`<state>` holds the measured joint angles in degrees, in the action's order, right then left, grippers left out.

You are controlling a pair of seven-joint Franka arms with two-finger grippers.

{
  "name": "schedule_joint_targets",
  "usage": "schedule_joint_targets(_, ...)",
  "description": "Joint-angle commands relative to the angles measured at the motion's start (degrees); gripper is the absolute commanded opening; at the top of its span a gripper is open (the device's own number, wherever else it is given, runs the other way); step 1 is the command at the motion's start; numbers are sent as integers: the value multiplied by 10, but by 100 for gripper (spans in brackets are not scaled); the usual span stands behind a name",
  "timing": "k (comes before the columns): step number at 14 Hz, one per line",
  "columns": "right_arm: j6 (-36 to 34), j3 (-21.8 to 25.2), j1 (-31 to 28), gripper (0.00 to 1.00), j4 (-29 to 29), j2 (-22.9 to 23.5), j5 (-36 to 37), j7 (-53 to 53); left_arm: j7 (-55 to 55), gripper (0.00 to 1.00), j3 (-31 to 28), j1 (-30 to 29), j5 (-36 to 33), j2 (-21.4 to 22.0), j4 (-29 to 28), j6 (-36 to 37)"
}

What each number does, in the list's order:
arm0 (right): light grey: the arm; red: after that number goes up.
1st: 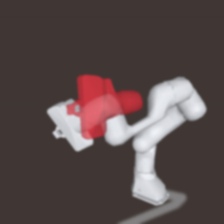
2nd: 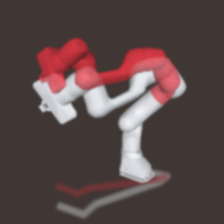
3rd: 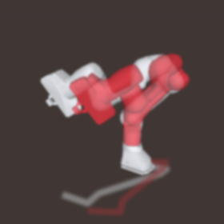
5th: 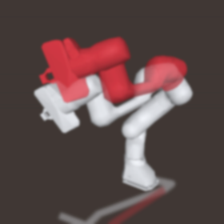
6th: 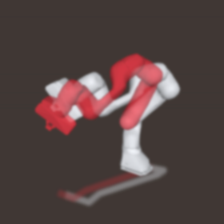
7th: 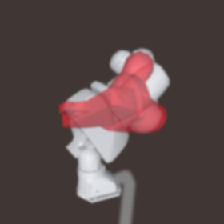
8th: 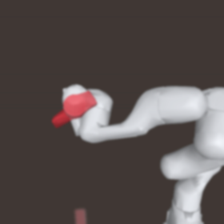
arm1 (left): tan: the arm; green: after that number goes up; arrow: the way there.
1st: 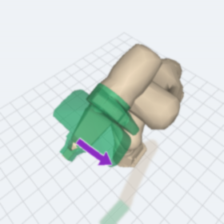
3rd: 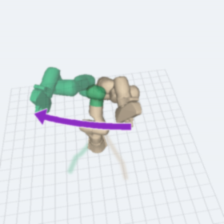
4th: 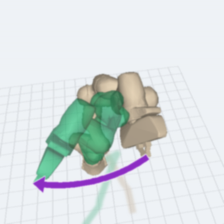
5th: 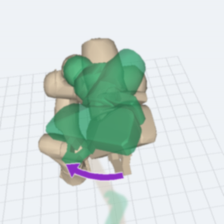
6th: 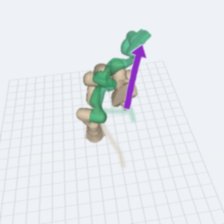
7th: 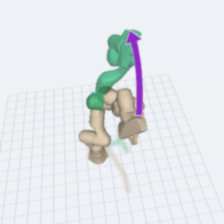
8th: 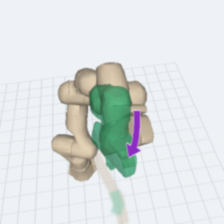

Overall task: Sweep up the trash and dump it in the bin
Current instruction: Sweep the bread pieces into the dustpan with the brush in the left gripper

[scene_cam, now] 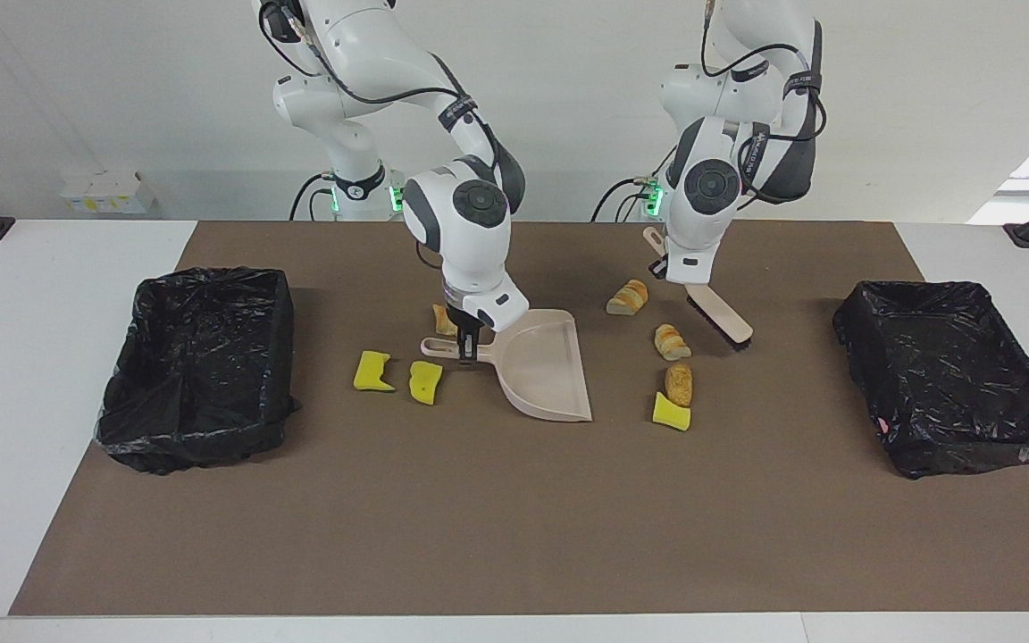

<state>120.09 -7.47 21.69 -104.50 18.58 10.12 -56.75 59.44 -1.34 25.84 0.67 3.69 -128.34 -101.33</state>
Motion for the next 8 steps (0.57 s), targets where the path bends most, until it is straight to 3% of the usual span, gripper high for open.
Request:
schedule_joint_targets(1, 15, -3, 0, 0, -8, 0, 6, 28, 54, 0, -9, 8, 58, 29, -35, -43)
schedule_joint_targets(5, 15, -3, 1, 0, -8, 0, 6, 28, 48, 0, -9, 6, 115, -33, 17, -94)
schedule_joint_targets(8, 15, -3, 0, 0, -9, 0, 6, 32, 49, 0, -9, 4, 124, -84, 109, -81)
